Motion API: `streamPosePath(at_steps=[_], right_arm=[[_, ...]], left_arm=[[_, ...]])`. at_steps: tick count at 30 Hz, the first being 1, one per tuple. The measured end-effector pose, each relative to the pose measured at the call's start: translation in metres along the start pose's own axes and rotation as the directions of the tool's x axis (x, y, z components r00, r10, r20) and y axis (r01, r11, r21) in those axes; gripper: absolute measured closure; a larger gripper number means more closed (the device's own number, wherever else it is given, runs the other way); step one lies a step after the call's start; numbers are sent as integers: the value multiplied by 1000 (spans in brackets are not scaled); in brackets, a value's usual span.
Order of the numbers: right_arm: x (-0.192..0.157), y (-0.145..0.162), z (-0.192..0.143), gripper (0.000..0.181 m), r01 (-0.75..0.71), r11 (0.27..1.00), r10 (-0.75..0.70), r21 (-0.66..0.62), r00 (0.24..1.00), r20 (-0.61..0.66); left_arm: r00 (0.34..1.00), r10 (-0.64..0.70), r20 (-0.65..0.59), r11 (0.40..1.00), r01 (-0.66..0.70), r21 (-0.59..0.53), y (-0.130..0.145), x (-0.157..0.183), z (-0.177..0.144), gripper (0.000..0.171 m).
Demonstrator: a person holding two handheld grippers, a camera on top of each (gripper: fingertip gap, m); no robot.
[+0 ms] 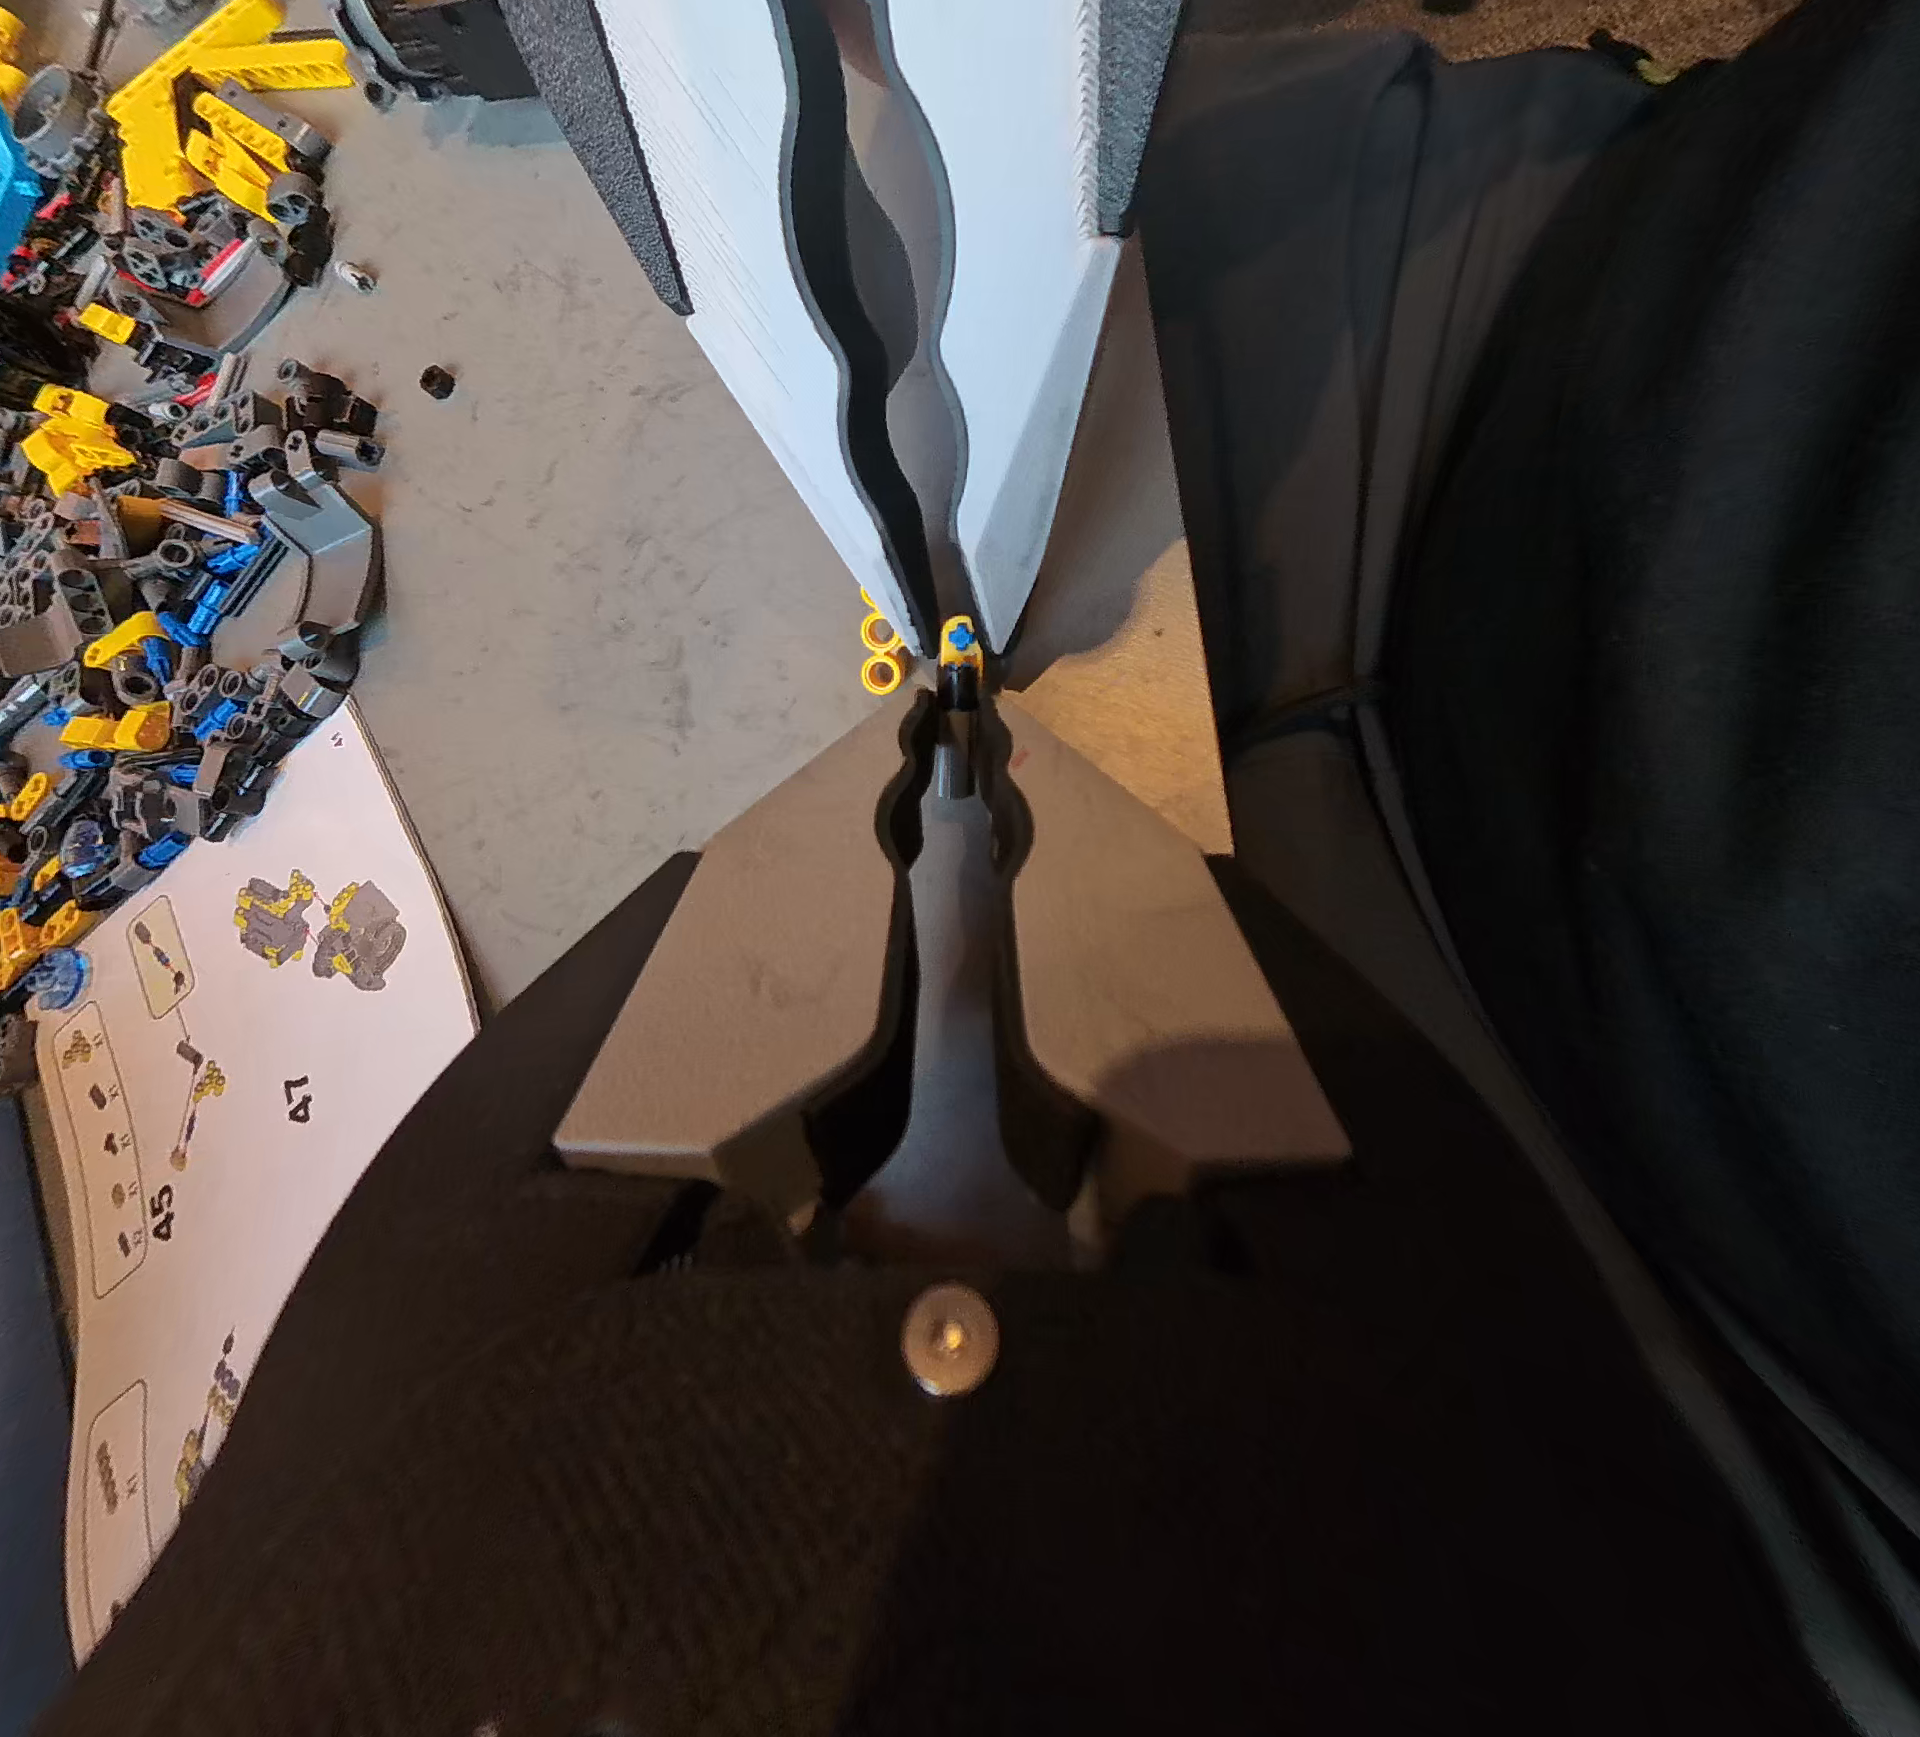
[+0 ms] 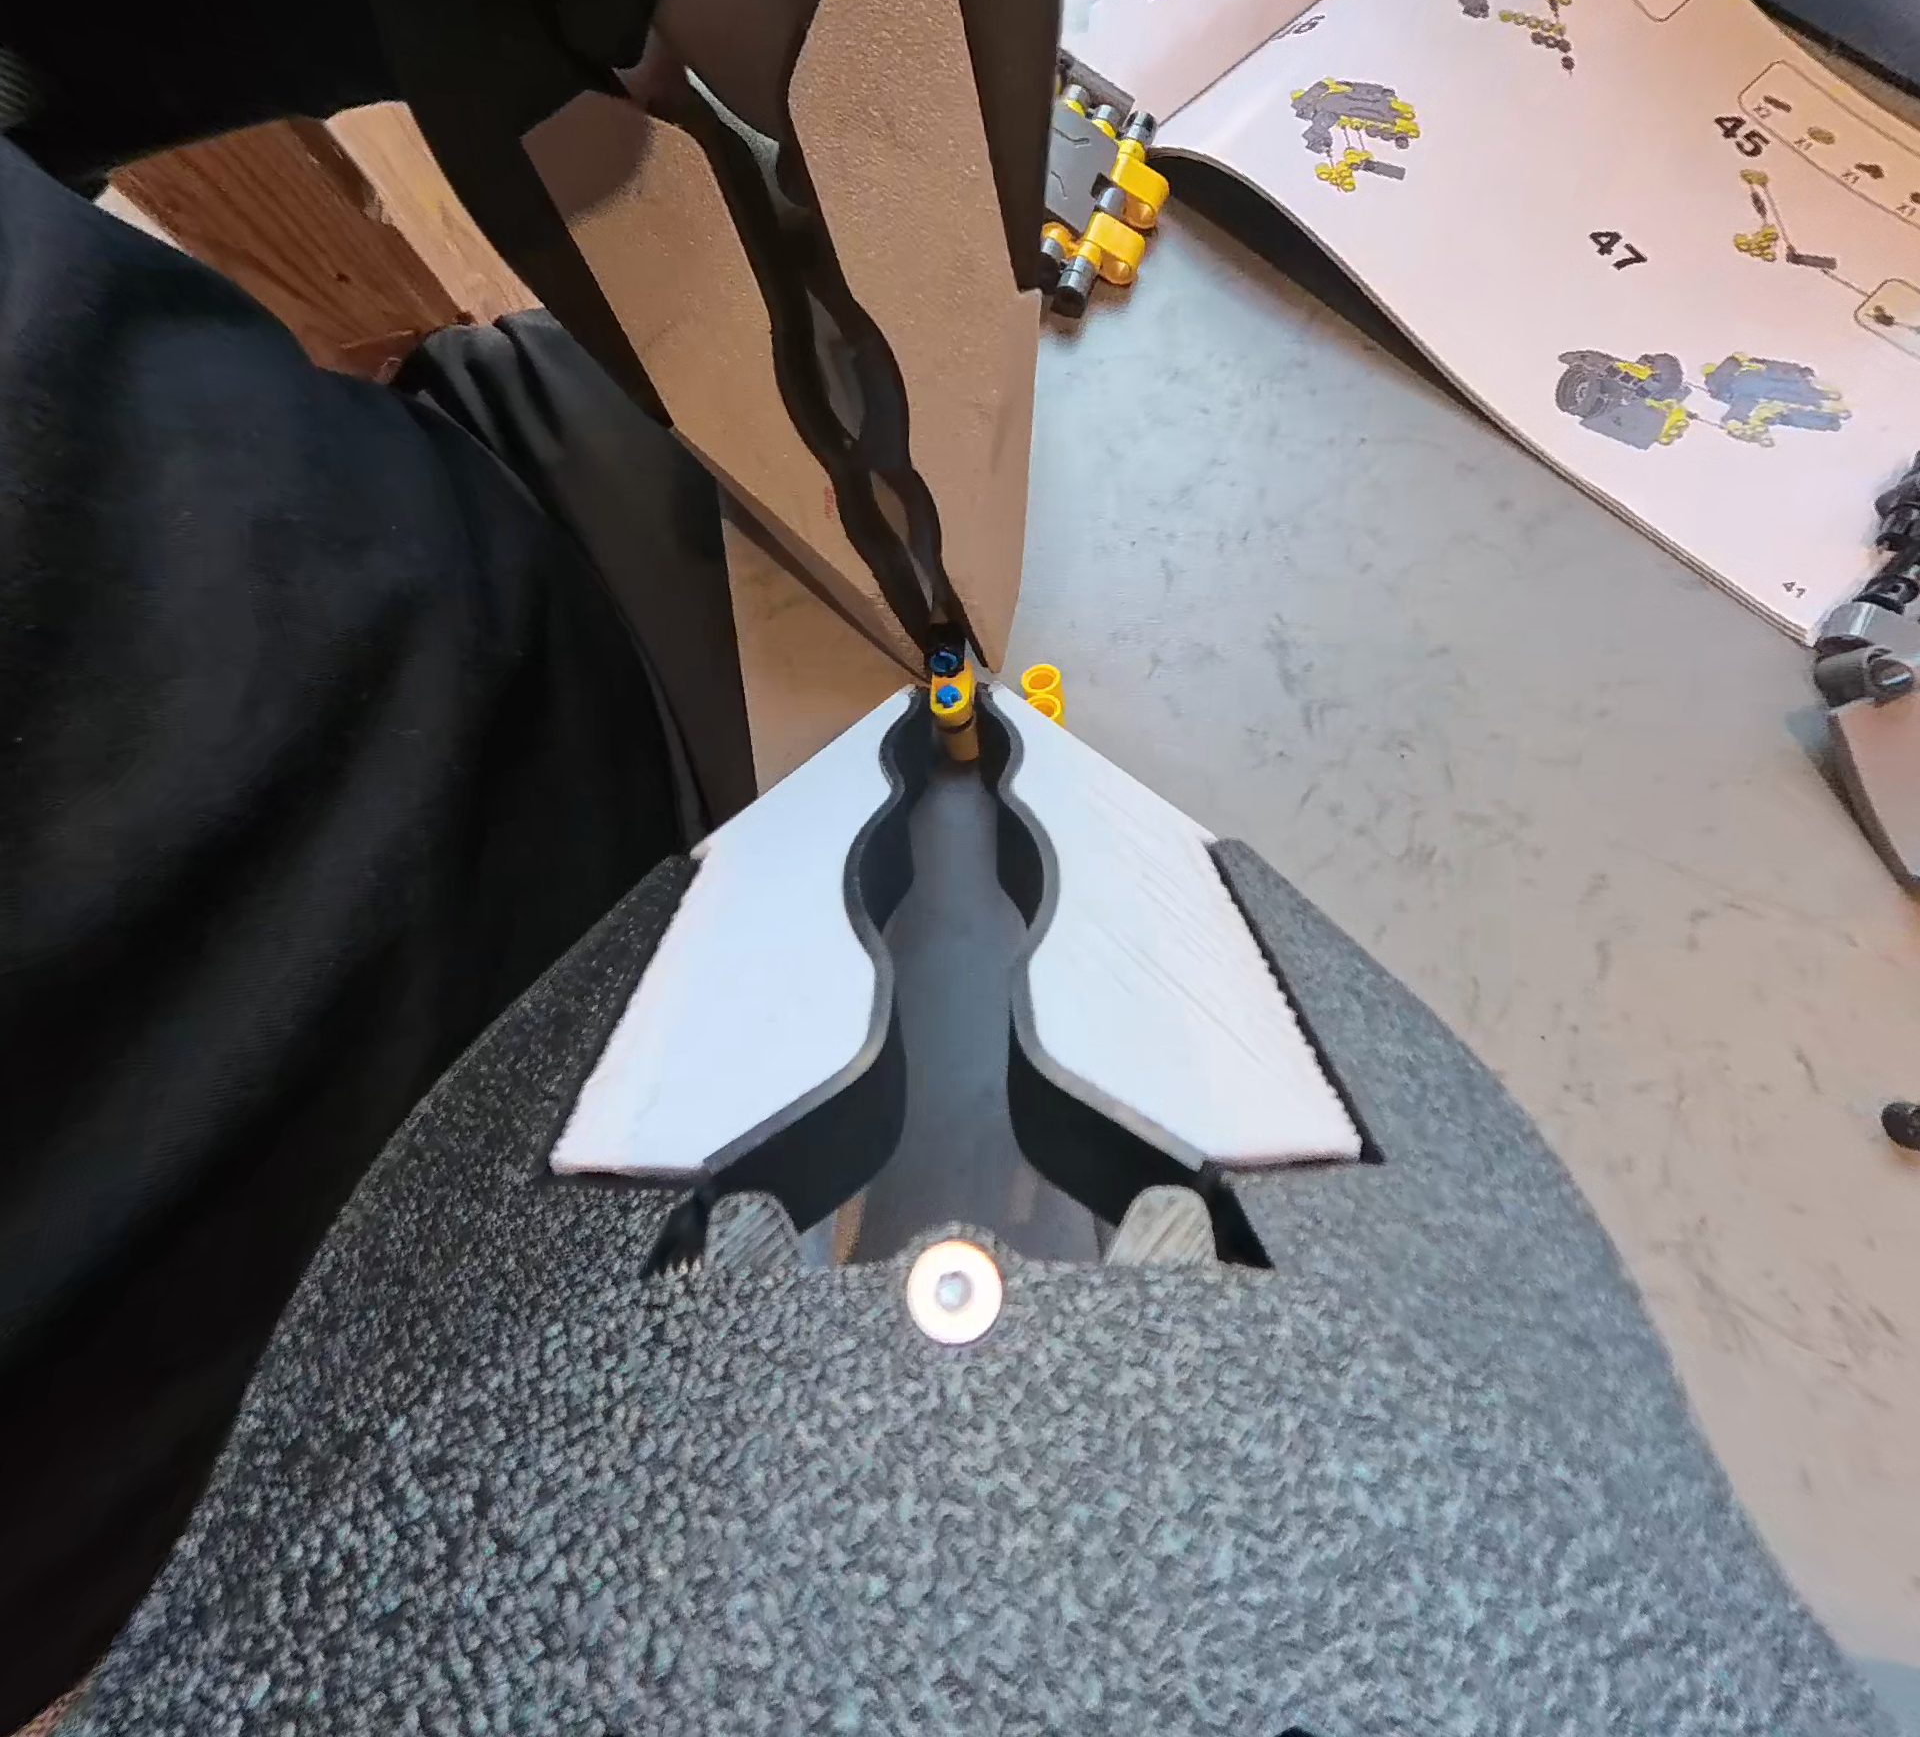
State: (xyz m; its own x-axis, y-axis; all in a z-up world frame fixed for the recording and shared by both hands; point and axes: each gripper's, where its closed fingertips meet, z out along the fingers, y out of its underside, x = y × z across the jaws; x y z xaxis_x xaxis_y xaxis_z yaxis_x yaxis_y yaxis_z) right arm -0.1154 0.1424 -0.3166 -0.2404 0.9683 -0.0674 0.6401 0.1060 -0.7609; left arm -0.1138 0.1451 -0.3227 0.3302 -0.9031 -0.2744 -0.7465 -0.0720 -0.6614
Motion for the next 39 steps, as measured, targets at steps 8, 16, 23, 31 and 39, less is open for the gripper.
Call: streamPosePath(at_steps=[8,16,23,31,39], right_arm=[[0,-2,-2,168,-12,1000,12,24,1000,24],[0,-16,-21,153,25,986,-26,167,1000,6],[-2,-20,-19,153,320,944,-304,78,937,-172],[-18,-39,-19,155,484,874,-471,37,864,-177],[-29,-41,-19,168,502,862,-489,62,859,-152]], left_arm=[[999,-39,-3,999,39,17,-2,0,0,167],[961,-273,-39,956,275,100,-9,-3,-18,167],[768,-533,-354,764,617,189,-27,1,-44,167],[645,-564,-516,708,699,100,-27,17,-46,167],[578,-570,-583,671,738,76,-29,20,-49,166]])
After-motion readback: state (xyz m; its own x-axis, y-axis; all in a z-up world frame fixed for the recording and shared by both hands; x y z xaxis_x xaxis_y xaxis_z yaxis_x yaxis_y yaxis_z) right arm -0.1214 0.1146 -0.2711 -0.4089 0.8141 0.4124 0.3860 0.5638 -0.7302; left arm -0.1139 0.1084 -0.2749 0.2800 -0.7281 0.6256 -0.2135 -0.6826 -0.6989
